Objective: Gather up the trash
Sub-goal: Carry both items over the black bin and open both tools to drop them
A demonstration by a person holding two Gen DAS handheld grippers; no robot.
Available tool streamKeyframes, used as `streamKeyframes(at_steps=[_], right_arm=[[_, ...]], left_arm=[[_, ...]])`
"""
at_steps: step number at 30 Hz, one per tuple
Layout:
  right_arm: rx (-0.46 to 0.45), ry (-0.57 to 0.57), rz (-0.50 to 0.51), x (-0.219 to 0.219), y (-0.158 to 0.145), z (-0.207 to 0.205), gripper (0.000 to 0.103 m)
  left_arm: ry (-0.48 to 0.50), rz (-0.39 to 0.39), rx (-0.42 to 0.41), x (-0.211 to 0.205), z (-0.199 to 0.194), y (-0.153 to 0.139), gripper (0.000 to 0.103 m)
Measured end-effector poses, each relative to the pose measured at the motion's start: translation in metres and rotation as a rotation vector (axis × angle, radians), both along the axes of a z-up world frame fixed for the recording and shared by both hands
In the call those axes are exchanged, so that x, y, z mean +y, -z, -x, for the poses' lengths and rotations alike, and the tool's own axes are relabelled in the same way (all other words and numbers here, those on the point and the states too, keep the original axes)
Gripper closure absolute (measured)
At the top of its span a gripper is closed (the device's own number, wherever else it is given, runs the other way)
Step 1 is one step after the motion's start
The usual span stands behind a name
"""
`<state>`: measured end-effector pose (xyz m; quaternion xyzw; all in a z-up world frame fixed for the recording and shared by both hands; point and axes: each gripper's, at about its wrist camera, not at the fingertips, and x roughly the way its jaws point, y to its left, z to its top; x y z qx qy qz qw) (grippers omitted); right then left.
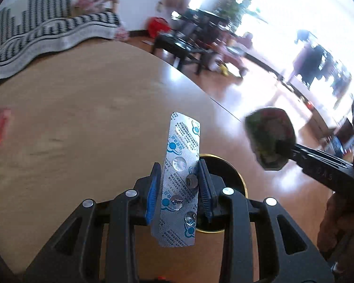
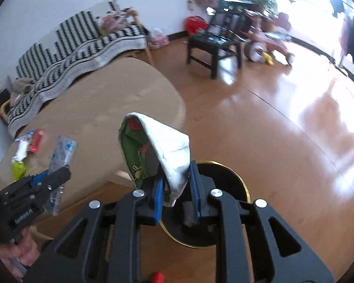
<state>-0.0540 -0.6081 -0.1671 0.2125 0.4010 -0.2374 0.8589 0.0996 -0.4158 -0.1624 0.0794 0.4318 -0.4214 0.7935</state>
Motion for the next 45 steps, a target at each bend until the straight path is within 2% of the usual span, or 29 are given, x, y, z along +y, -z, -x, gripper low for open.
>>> streamKeyframes(at_steps=[3,9,10,13,18,24,40,42,43,44,45], right_arm=[[0.032,0.053,-0.035,-0.015,0.028,0.017,0.083],[0.069,0.125,-0.111,-0.029,0.082,0.039,0.083],[0.075,0.131,-0.119,-0.029,0.089,0.042,0.083],[0.094,0.150,-0.139,-0.030,0.107,0.046,0.083],[0.104,0.161,-0.158,-0.033,0.117,0.039,0.083],[0.107,0.164,-0.157,-0.035,0.117,0.031,0.083],[0.092,0.178,-0.160,-0.038,0.113,0.038,0.082],[0.088,0.179,-0.170,-0.038,0.113,0.039,0.080],[0.089,0.177,-0.173,-0.038,0.114,0.038,0.075],[0.085,0.171,-0.174,-0.037,0.113,0.039,0.063],[0.084,0.172,-0.169,-0.037,0.112,0.039,0.055]], left_arm=[[0.056,-0.039,-0.010,-0.024,0.021,0.025,0.072],[0.119,-0.078,0.047,-0.042,0.033,0.078,0.071],[0.125,-0.093,0.067,-0.044,0.032,0.083,0.071],[0.138,-0.057,0.094,-0.043,0.025,0.082,0.071],[0.142,-0.080,0.131,-0.048,0.025,0.095,0.071],[0.135,-0.113,0.097,-0.058,0.029,0.098,0.070],[0.144,-0.118,0.096,-0.067,0.031,0.099,0.070],[0.147,-0.116,0.097,-0.067,0.031,0.099,0.065],[0.148,-0.116,0.097,-0.067,0.031,0.099,0.057],[0.148,-0.112,0.096,-0.067,0.032,0.099,0.052],[0.147,-0.110,0.093,-0.068,0.032,0.099,0.046]])
